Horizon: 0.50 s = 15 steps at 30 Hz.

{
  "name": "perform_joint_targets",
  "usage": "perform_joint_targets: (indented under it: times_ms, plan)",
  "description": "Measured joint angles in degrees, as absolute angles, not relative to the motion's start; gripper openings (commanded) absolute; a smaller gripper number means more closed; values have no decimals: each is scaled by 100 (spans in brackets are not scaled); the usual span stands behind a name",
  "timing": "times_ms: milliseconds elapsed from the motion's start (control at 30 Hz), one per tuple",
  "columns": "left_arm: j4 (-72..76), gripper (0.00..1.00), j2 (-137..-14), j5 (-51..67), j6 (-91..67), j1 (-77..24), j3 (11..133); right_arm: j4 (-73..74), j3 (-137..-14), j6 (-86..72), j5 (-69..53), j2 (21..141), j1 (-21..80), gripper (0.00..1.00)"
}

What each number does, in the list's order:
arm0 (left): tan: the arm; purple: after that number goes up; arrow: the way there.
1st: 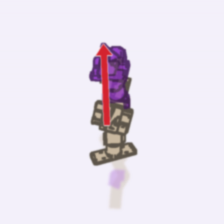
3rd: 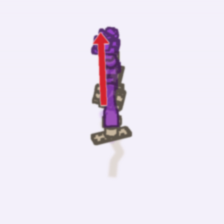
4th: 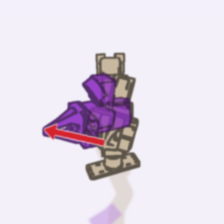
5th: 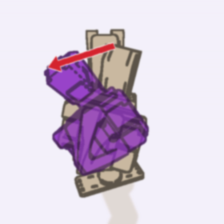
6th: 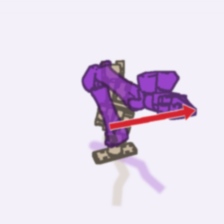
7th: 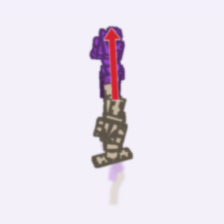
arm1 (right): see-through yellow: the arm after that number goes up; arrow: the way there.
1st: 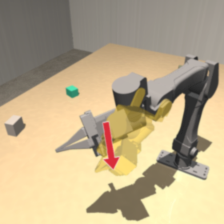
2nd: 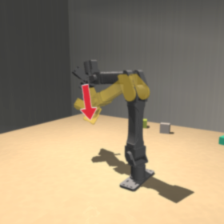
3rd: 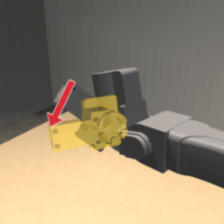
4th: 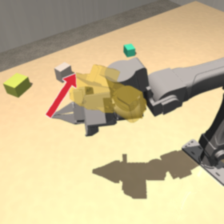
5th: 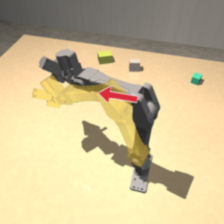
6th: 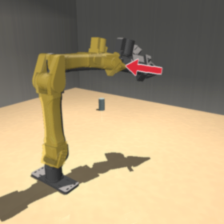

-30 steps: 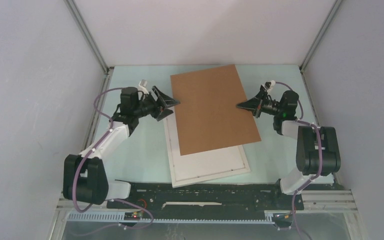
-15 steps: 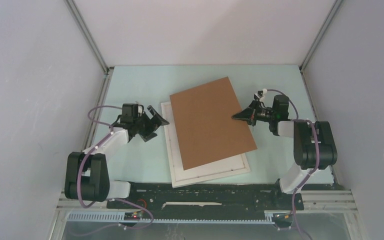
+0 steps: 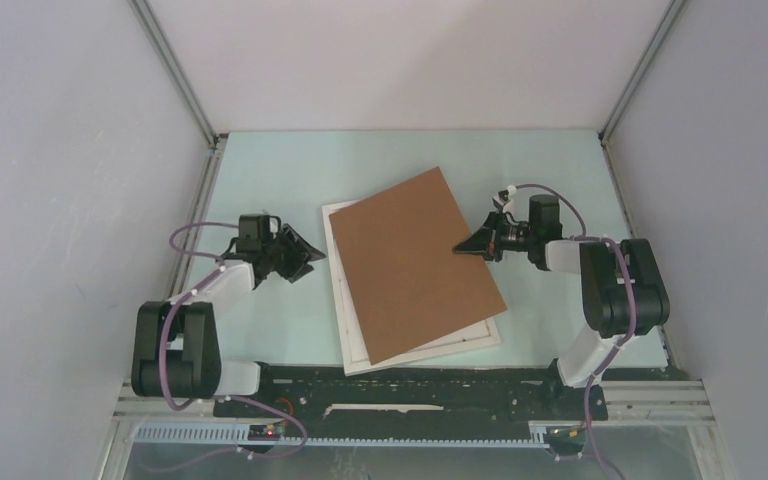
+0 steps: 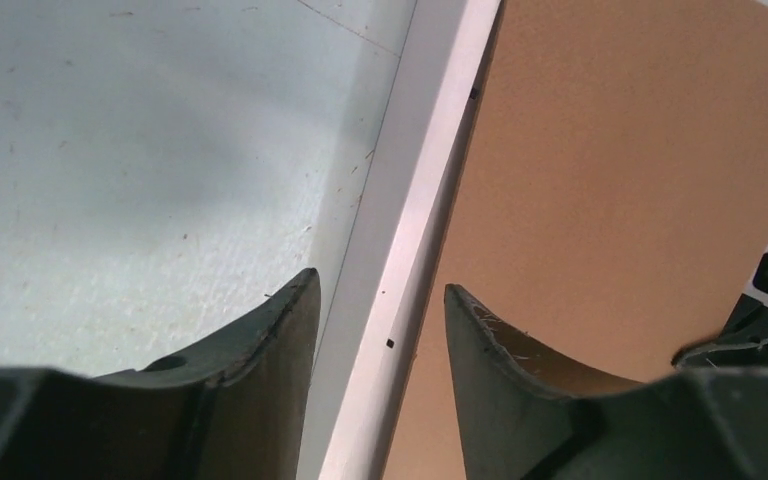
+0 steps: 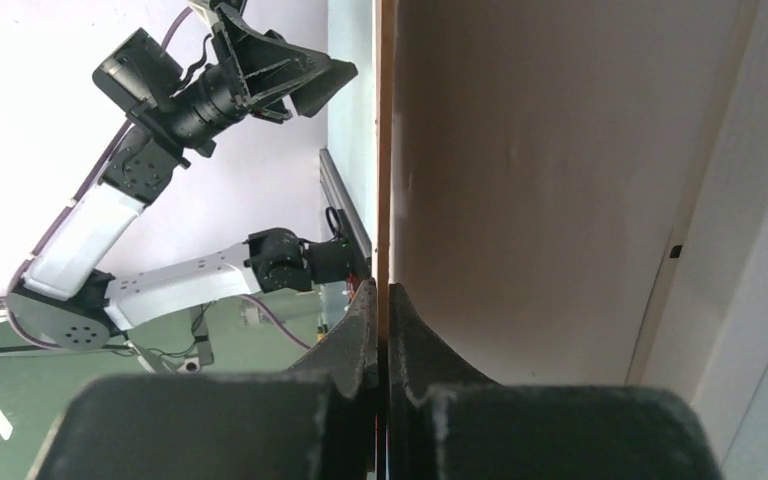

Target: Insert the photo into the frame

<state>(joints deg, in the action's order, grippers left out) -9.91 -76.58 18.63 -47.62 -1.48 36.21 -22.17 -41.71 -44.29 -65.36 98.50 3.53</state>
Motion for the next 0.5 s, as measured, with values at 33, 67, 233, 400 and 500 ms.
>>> perform_joint_targets:
  times_ms: [33,67,233,400,500]
  plan:
    - [-943,52,-7719,1892,-4755,-150,3621,-2110,-4202,-4338,-6499,9850,357,0]
    - [-899,52,-7804,1931,-4757,-156,3621,-2032,-4235,-4261,-6477,9850,370,0]
    - [-775,51,-8125,1984,-4794,-276,3621,-1861,-4449,-4106,-6302,9859,423,0]
    - [-661,48,-8182,1984,-4803,-403,3603,-1643,-4464,-4012,-6204,9859,425,0]
    - [-596,37,-8208,1984,-4818,-416,3564,-1581,-4464,-3972,-6167,9859,458,0]
